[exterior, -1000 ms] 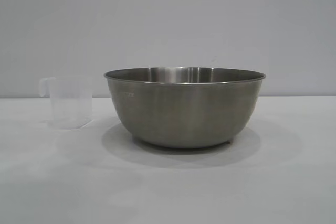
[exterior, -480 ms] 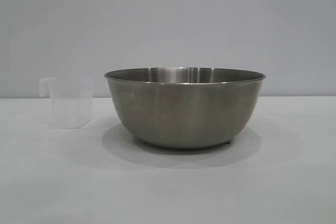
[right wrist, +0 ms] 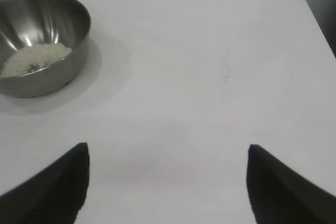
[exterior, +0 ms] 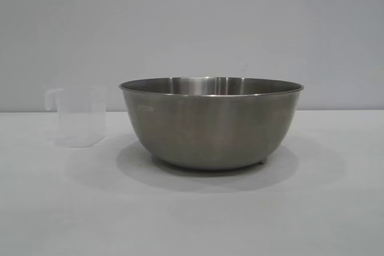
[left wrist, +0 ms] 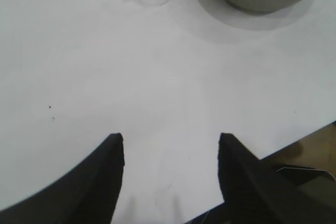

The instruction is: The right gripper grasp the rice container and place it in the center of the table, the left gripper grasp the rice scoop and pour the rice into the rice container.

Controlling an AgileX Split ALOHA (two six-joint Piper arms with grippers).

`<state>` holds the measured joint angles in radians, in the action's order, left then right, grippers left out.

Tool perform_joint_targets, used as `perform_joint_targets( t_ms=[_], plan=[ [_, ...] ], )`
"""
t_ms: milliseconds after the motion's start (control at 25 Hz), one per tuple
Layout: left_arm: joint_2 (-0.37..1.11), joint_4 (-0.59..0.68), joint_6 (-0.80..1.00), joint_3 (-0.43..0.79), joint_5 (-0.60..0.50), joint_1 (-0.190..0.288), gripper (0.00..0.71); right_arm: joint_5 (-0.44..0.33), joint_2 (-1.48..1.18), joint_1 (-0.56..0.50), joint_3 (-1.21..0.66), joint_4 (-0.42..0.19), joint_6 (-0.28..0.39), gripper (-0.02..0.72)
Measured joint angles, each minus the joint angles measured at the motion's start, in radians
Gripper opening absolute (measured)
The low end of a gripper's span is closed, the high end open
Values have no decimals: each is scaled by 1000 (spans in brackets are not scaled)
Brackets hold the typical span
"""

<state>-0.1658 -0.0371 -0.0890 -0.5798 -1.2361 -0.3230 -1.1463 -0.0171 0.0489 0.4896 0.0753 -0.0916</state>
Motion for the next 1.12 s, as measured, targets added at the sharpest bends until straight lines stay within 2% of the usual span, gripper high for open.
perform_joint_targets(
  t_ms=[40, 440, 1120],
  plan=[
    [11, -6, 0, 15, -2, 0, 386, 0, 0, 0, 0, 0, 0, 549],
    [57, -19, 0, 89, 100, 0, 386, 0, 0, 0, 0, 0, 0, 549],
    [57, -20, 0, 96, 115, 0, 386, 0, 0, 0, 0, 0, 0, 549]
  ],
)
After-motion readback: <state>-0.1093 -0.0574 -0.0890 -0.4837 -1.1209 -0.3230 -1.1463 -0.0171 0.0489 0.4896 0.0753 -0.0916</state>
